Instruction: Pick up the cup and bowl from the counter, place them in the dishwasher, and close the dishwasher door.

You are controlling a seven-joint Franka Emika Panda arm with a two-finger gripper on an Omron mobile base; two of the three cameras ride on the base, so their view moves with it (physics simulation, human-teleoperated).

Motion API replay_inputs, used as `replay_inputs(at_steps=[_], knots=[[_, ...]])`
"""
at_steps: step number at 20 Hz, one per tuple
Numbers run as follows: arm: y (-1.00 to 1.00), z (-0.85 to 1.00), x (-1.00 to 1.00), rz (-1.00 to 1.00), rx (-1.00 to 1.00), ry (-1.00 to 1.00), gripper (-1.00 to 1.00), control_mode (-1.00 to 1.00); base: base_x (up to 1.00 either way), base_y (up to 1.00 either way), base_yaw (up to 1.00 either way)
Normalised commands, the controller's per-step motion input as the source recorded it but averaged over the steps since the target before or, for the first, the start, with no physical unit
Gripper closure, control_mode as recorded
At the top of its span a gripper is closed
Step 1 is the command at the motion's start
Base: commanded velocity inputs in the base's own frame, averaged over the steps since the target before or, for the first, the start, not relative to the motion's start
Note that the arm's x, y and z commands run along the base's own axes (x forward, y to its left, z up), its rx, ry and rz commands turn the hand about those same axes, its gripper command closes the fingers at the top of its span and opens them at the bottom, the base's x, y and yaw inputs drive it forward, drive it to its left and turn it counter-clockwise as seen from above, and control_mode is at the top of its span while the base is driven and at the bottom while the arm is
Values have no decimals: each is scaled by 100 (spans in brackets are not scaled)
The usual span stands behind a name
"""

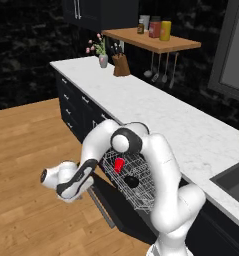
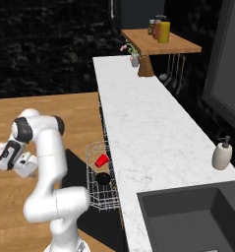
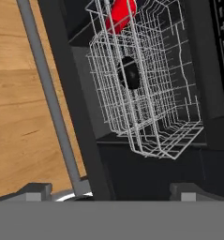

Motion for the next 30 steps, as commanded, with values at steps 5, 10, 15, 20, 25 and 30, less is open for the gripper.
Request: replay_inputs(at_steps=[5,10,15,20,25,30], knots=[[-6,-44,20,2,-10,0,-100,-100,0,0,0],[-17,-38,15,4,-5,1,-100,-100,0,0,0],[-43,-48,2,6,-11,1,-100,-100,0,0,0],[-11,-51,9,5,-13,0,-100,-100,0,0,0],[-12,-41,16,2,-10,0,-100,-100,0,0,0],[2,-28,12,0,-11,0,-100,-100,0,0,0]])
